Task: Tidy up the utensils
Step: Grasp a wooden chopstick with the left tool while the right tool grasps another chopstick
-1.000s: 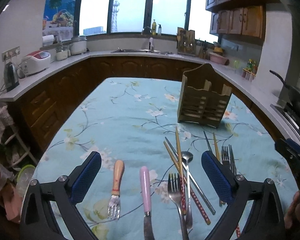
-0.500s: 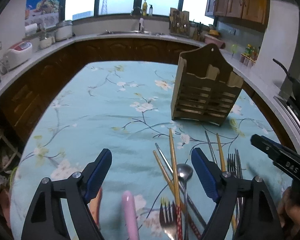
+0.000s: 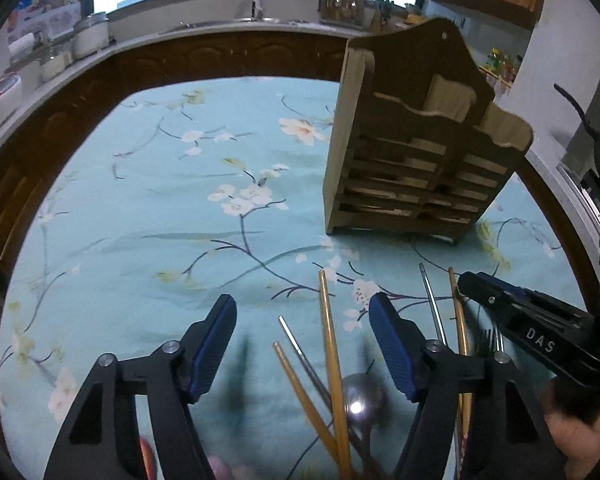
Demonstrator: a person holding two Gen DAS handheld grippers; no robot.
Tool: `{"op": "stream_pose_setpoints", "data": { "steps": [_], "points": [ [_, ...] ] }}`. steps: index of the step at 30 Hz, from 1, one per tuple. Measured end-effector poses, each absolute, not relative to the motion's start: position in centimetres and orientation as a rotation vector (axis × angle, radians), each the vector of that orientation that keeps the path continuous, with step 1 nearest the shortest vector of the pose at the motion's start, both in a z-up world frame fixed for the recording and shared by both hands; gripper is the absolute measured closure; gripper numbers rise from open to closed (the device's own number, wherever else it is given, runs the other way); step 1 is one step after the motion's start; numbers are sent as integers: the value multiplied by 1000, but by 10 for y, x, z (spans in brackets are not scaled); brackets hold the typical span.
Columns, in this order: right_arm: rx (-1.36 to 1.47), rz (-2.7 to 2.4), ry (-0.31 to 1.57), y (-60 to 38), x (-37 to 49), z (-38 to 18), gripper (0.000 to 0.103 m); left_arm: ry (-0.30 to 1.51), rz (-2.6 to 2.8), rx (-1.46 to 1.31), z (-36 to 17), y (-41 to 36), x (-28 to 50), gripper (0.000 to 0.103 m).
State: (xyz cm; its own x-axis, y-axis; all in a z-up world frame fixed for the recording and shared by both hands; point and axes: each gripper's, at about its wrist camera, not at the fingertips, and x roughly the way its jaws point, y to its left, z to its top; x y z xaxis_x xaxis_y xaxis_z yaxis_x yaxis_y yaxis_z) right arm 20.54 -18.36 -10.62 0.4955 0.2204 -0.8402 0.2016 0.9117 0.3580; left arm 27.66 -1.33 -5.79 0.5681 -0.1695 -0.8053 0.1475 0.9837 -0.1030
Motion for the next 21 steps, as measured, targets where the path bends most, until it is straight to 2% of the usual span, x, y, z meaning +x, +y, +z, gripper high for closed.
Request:
{"op": "stream_pose_setpoints", "data": {
  "steps": [6, 11, 14, 16, 21],
  "points": [
    [416, -2, 1104, -181, 215, -116, 84, 991, -204, -7, -78, -21, 301, 51],
    [301, -17, 1117, -169, 221, -115, 87, 1034, -220, -20, -93, -23, 313, 83],
    [222, -22, 1120, -161, 222, -113, 91, 1031, -232, -24, -94, -23, 314, 95],
    [236, -13, 1117, -161, 222, -112, 96, 1013, -240, -28, -89, -23, 311, 96],
    [383, 28, 1100, -182, 215, -107, 97, 963, -253, -39, -71, -17, 298, 96]
  ]
}}
